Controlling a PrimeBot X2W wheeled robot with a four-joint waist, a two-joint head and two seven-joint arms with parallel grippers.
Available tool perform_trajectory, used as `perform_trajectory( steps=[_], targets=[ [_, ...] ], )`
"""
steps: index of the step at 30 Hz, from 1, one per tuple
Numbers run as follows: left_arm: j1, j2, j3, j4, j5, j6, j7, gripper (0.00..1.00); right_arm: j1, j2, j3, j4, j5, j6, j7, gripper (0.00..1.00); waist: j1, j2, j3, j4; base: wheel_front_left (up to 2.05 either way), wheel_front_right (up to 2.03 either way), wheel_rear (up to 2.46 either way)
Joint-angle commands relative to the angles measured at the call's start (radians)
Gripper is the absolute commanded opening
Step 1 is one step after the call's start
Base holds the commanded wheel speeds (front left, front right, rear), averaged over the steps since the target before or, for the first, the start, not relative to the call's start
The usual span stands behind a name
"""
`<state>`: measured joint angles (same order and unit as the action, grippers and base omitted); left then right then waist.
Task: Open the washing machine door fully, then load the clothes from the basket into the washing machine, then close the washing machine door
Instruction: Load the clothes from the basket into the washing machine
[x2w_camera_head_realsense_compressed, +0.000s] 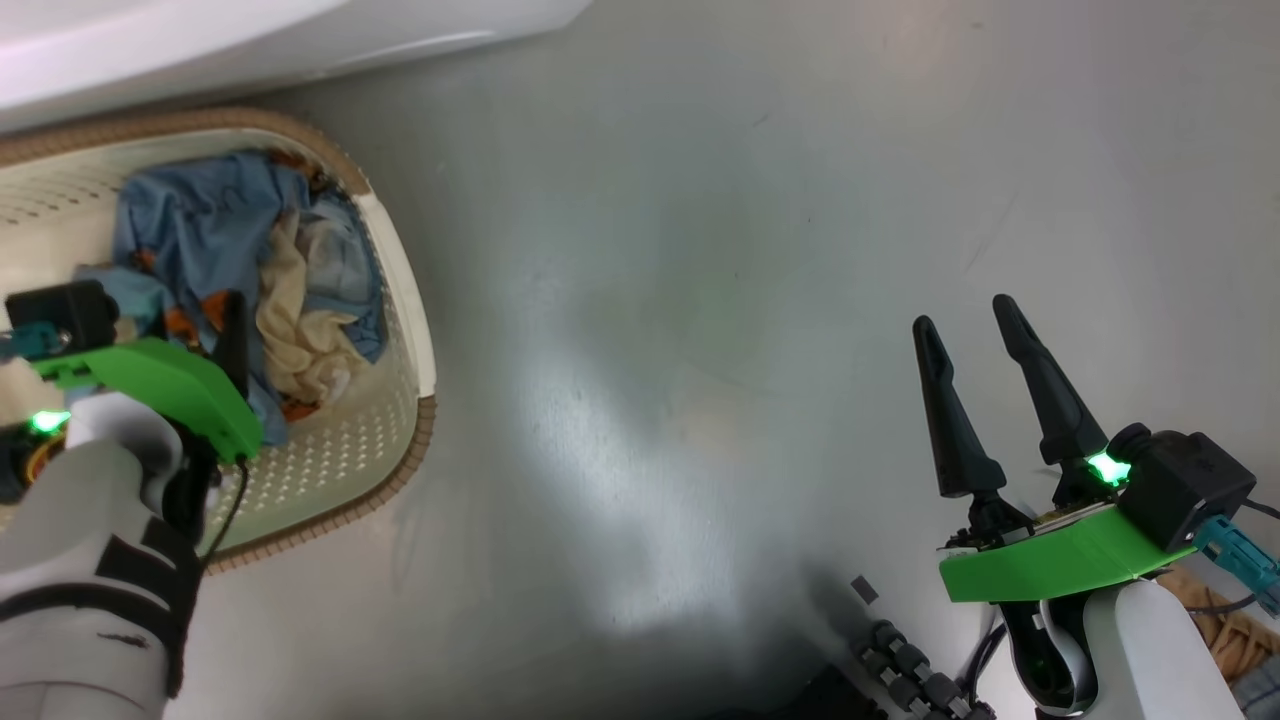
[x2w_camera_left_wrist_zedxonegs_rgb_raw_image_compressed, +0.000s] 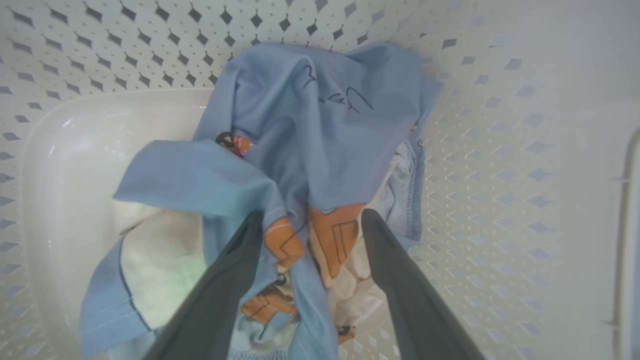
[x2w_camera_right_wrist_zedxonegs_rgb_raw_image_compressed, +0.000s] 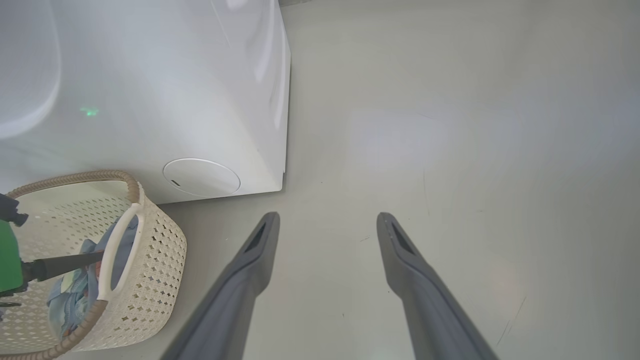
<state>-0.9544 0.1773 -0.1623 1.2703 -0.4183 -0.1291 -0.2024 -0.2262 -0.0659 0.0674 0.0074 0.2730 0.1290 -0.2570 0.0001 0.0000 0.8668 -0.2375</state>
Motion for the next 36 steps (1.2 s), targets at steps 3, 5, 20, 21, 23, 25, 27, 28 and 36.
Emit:
perform_trajectory(
  steps=[3, 5, 20, 21, 23, 25, 27, 28, 36],
  targets=[
    [-0.006, 0.052, 0.002, 0.006, -0.003, 0.015, -0.009, 1.00, 0.017, -0.001, 0.016, -0.028, -0.016, 0.002, -0.005, 1.00, -0.0001, 0.0000, 0.035, -0.004, 0.00, 0.00, 0.00],
    [-0.016, 0.055, -0.003, 0.009, -0.001, 0.019, -0.010, 1.00, 0.015, 0.000, 0.016, -0.031, -0.017, 0.002, -0.005, 1.00, -0.0001, 0.0000, 0.045, -0.006, 0.00, 0.00, 0.00],
    [-0.084, 0.065, -0.098, 0.017, 0.079, 0.092, -0.014, 1.00, 0.035, -0.007, 0.017, -0.072, -0.024, 0.002, -0.005, 1.00, -0.0001, 0.0000, 0.100, -0.008, 0.00, 0.00, 0.00],
    [-0.083, 0.064, -0.105, 0.017, 0.085, 0.100, -0.015, 1.00, 0.039, -0.008, 0.016, -0.075, -0.025, 0.002, -0.005, 1.00, -0.0001, 0.0000, 0.101, -0.008, 0.00, 0.00, 0.00],
    [-0.081, 0.062, -0.116, 0.018, 0.094, 0.113, -0.019, 0.39, 0.045, -0.010, 0.015, -0.079, -0.026, 0.002, -0.005, 1.00, -0.0001, 0.0000, 0.101, -0.008, 0.00, 0.00, 0.00],
    [-0.080, 0.061, -0.123, 0.018, 0.100, 0.127, -0.025, 0.00, 0.050, -0.013, 0.011, -0.084, -0.027, 0.002, -0.005, 1.00, -0.0001, 0.0000, 0.101, -0.006, 0.00, 0.00, 0.00],
    [-0.080, 0.057, -0.126, 0.019, 0.099, 0.135, -0.030, 0.00, 0.053, -0.015, 0.007, -0.086, -0.028, 0.002, -0.005, 1.00, -0.0001, 0.0000, 0.101, -0.003, 0.00, 0.00, 0.00],
    [-0.080, 0.056, -0.125, 0.019, 0.097, 0.139, -0.032, 0.00, 0.053, -0.016, 0.005, -0.086, -0.028, 0.002, -0.005, 1.00, -0.0001, 0.0000, 0.101, -0.001, 0.00, 0.00, 0.00],
    [-0.048, 0.052, -0.102, 0.015, 0.066, 0.150, -0.055, 0.00, 0.016, -0.012, 0.005, -0.064, -0.018, 0.002, -0.005, 1.00, -0.0001, 0.0000, 0.055, 0.030, 0.00, 0.00, 0.00]
  ],
)
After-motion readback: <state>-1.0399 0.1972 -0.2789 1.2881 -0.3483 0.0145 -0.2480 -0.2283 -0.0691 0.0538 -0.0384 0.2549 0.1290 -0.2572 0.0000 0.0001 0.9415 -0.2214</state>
